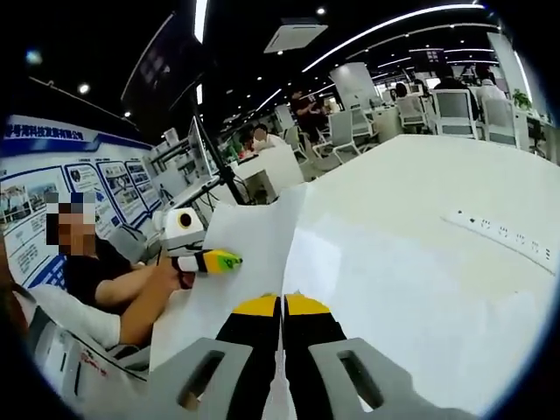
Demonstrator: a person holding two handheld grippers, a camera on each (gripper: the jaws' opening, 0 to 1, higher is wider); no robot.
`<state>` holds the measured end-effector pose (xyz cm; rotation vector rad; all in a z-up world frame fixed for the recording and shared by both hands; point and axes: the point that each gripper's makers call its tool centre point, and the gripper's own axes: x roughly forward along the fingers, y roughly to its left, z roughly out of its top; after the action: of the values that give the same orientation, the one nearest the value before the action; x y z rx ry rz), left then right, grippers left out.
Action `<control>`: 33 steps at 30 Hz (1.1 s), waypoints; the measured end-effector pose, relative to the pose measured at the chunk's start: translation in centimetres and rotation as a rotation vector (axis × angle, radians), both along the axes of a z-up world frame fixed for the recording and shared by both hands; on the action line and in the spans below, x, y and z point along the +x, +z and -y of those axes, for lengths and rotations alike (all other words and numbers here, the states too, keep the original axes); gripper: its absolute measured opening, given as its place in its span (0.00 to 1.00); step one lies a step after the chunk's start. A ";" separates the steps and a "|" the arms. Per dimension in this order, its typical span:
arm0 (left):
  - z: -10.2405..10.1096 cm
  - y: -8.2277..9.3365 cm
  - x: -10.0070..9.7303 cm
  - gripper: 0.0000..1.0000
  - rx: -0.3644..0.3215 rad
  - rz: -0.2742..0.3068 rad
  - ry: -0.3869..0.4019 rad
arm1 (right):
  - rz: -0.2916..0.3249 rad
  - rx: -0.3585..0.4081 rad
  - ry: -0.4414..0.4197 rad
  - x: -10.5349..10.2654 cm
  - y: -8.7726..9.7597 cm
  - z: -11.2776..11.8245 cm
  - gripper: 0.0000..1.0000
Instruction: Organize the stack of printing papers by aligning and flattening the scattered papers on the table
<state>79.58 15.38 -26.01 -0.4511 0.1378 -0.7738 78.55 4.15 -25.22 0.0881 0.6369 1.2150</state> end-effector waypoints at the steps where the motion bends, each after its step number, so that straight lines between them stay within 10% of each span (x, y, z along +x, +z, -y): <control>1: 0.0 0.0 0.0 0.16 0.000 0.000 0.000 | 0.000 0.003 0.000 0.0 0.0 -0.1 0.00; 33: 0.0 0.1 0.0 0.16 -0.009 -0.002 0.007 | -0.035 0.031 0.013 0.2 -0.4 -1.9 0.00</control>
<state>79.56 15.33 -25.93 -0.4610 0.1346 -0.7679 78.71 6.02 -25.63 0.1311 0.6498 1.2378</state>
